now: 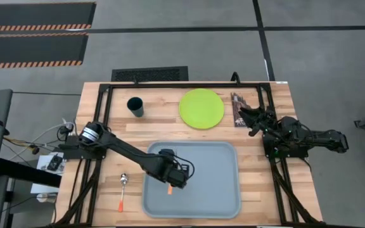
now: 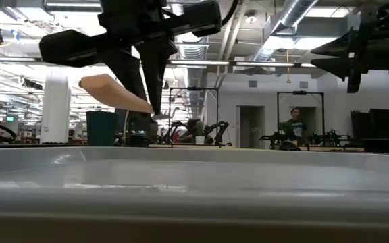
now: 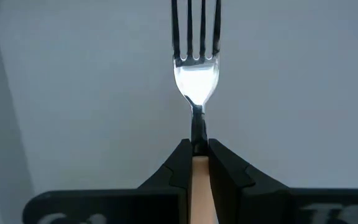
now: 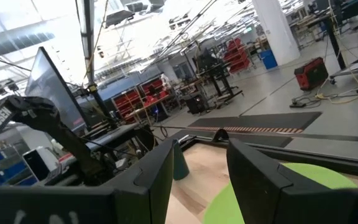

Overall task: Pick and place plate/cup/fork/spoon on tray
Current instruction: Put the yellow fork on the gray tray

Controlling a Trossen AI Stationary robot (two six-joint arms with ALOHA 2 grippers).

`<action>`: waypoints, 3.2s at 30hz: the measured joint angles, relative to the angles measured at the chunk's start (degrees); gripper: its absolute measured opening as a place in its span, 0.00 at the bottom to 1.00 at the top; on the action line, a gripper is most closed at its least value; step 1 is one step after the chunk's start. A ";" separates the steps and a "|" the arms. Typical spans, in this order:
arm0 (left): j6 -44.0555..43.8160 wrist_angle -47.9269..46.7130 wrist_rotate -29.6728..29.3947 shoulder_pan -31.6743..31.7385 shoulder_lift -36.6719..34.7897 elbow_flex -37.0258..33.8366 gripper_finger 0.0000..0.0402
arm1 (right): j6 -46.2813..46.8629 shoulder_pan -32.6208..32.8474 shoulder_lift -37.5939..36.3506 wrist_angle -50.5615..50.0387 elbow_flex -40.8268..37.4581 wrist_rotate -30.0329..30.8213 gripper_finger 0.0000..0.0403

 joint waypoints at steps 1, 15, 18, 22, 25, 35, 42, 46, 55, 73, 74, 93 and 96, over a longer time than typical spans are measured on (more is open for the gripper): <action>-0.79 -0.07 0.16 -0.23 0.08 0.00 0.04 | 0.00 0.00 0.01 -0.01 0.00 0.00 0.43; -6.62 6.02 7.07 -2.79 0.12 -4.45 0.04 | -0.09 0.00 0.02 0.01 0.00 -0.02 0.43; -4.69 6.39 7.35 -2.16 0.10 -4.46 0.04 | -0.09 0.00 0.01 0.01 0.00 -0.04 0.43; -2.43 5.56 8.66 -1.65 0.10 -4.46 0.04 | -0.09 0.00 0.02 0.01 0.00 -0.07 0.43; -1.76 6.66 9.48 -1.20 0.05 -5.57 0.04 | -0.09 0.00 0.01 0.01 0.00 -0.07 0.43; 0.13 6.65 9.98 0.19 -0.41 -5.86 0.04 | 1.33 0.00 0.00 0.06 0.00 -0.20 0.43; 1.49 3.52 10.03 0.48 -0.41 -5.86 0.04 | 1.36 0.00 0.02 0.06 0.00 -0.20 0.43; 4.10 3.61 9.69 0.62 -0.43 -5.86 0.04 | 2.02 0.00 0.01 0.06 0.00 -0.18 0.43; 5.36 3.40 5.21 0.65 0.10 -6.26 0.04 | 4.69 0.00 0.00 -0.17 0.00 -0.17 0.43; -4.45 8.75 -3.62 -4.35 2.09 -6.29 0.04 | 13.84 0.02 0.00 -2.01 0.00 -3.29 0.43; -5.60 9.11 -3.83 -4.81 2.35 -6.24 0.04 | 13.84 0.02 0.00 -2.50 0.00 -3.34 0.43; -6.72 5.58 -3.48 -4.88 2.88 -6.27 0.04 | 13.94 0.02 0.00 -3.78 0.00 -5.46 0.43; -6.70 5.50 -3.51 -4.85 2.87 -6.27 0.04 | 13.94 0.02 0.00 -3.78 0.00 -5.56 0.43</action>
